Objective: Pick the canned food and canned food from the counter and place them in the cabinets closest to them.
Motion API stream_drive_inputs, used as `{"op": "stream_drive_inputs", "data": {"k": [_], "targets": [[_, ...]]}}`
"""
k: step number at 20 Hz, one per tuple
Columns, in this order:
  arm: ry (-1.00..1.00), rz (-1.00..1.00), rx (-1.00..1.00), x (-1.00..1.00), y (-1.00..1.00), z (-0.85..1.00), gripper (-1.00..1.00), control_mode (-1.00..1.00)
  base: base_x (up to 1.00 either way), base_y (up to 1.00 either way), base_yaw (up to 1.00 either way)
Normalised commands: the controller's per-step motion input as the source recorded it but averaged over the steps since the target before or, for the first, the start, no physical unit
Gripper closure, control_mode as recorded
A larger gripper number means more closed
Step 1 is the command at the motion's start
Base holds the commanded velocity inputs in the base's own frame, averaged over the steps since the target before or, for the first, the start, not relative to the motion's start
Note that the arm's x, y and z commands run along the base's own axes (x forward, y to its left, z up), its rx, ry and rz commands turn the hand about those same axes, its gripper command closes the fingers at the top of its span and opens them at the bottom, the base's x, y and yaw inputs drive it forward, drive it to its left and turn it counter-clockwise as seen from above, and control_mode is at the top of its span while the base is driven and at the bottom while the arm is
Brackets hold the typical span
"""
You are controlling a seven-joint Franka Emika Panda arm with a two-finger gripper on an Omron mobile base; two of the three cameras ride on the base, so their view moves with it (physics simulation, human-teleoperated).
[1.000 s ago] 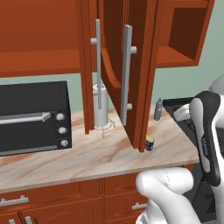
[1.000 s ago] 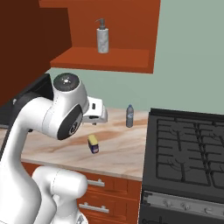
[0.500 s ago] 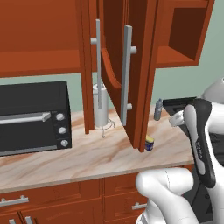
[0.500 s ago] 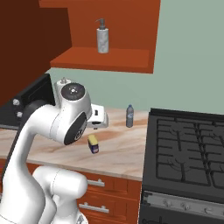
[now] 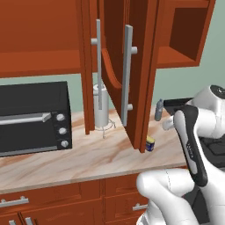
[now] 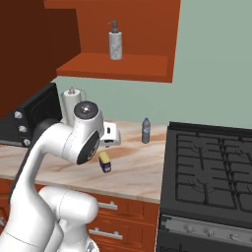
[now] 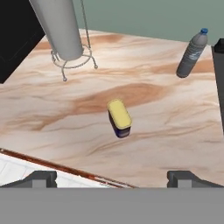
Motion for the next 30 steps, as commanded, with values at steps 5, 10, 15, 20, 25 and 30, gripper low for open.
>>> {"op": "stream_drive_inputs", "data": {"k": [5,10,15,20,25,30], "targets": [[0.01,0.03,-0.02,0.36,0.16,-0.31,-1.00,-1.00,0.00,0.00,0.00],[0.03,0.03,-0.02,0.35,0.11,-0.31,-1.00,-1.00,0.00,0.00,0.00],[0.05,0.04,-0.03,0.34,0.07,-0.33,-1.00,-1.00,0.00,0.00,0.00],[0.08,0.05,-0.02,0.37,0.01,-0.36,-1.00,-1.00,0.00,0.00,0.00],[0.08,0.06,-0.02,0.34,0.00,-0.36,-1.00,-1.00,0.00,0.00,0.00],[0.08,0.06,-0.01,0.31,0.00,-0.36,-1.00,-1.00,0.00,0.00,0.00]]}}
